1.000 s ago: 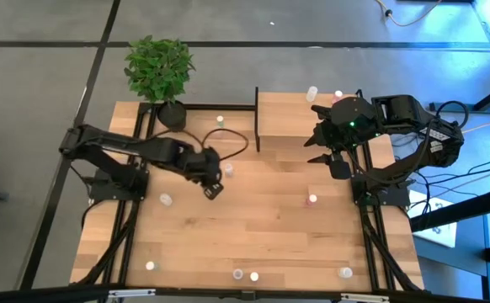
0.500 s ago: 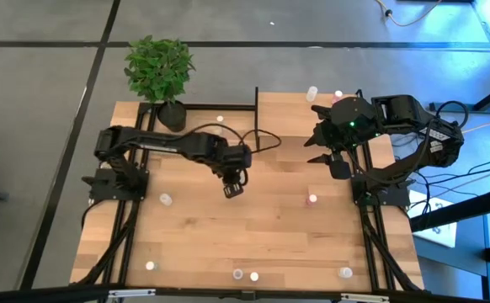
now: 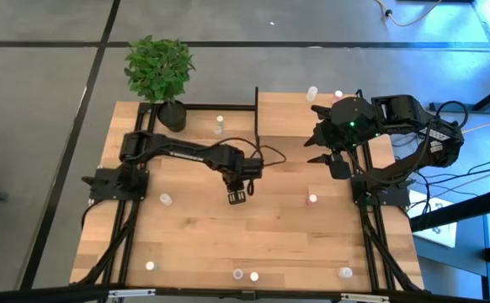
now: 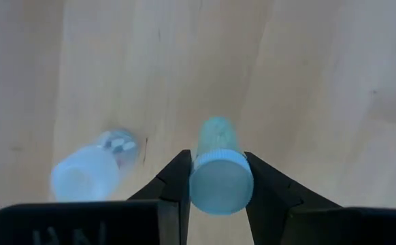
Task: Pick and place medicine bottles onto shelf by color
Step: Put the middle green pill bottle on the shelf
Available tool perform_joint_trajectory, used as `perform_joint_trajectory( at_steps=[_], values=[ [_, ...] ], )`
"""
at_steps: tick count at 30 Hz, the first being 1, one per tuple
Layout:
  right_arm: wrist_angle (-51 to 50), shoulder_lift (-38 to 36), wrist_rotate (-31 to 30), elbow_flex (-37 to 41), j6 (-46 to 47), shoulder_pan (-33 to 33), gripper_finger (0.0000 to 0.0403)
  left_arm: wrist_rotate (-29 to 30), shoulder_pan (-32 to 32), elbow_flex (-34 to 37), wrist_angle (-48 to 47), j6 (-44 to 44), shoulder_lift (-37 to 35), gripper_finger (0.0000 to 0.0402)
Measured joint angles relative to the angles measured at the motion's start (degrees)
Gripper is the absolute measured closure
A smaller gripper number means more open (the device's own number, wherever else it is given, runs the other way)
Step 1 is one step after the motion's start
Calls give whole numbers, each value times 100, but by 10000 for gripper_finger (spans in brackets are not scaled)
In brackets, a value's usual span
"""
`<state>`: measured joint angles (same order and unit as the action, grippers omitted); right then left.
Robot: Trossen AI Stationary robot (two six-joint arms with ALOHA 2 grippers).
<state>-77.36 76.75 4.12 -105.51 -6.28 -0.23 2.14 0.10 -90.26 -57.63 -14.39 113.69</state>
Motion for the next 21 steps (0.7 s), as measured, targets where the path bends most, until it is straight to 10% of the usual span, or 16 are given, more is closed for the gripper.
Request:
perform_joint_trajectory(
  at_steps=[21],
  values=[
    [2, 0, 0, 0, -2, 0, 174, -114, -67, 7, 374, -48, 381, 311]
  ],
)
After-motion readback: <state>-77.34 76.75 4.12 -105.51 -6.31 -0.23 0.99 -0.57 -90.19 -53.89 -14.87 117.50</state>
